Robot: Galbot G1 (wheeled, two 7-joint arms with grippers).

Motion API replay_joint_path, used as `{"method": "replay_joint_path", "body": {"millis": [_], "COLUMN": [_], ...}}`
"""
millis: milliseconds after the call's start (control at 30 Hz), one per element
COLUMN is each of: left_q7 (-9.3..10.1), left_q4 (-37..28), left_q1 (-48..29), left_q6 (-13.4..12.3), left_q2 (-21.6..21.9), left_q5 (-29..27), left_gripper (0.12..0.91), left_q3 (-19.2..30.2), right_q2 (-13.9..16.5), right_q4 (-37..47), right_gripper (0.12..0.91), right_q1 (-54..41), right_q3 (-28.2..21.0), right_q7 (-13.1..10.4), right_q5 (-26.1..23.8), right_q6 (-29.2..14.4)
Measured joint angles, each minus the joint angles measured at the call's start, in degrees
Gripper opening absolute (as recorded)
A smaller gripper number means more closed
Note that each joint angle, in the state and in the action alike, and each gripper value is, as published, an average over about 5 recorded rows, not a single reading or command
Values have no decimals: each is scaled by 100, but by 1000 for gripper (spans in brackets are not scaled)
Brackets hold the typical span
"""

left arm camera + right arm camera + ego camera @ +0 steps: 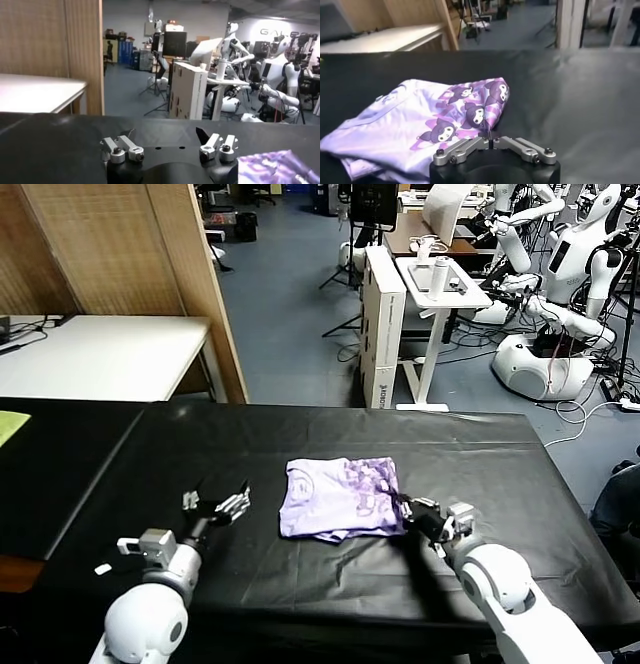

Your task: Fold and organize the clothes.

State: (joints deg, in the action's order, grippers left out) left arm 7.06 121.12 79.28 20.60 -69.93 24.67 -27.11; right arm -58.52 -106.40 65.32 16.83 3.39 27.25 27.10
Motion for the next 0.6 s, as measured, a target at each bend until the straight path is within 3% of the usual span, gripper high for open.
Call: {"method": "replay_joint_path", "body": {"millis": [167,300,400,600], "left_q7": [-111,-190,-222,-293], "left_q4": [-105,-190,-265,-274], "left_q1": [3,35,97,256], "left_q6": [-195,-496,-778,-1115], "left_q2": [48,136,238,393], "left_q5": [42,81,113,77], "left_gripper": [907,907,907,907], "left_q3": [-14,5,27,31], "right_q2": [184,198,137,-68], "right_q4": [-305,-582,-794,-1105], "right_gripper": [589,815,893,907], "right_q1": [341,694,1011,1682], "right_q3": [216,467,687,1098], "right_q7": [21,18,21,-60], "right_q5": [-524,-741,-845,-970], "right_q6": [-318,-763,-1125,-1545]}}
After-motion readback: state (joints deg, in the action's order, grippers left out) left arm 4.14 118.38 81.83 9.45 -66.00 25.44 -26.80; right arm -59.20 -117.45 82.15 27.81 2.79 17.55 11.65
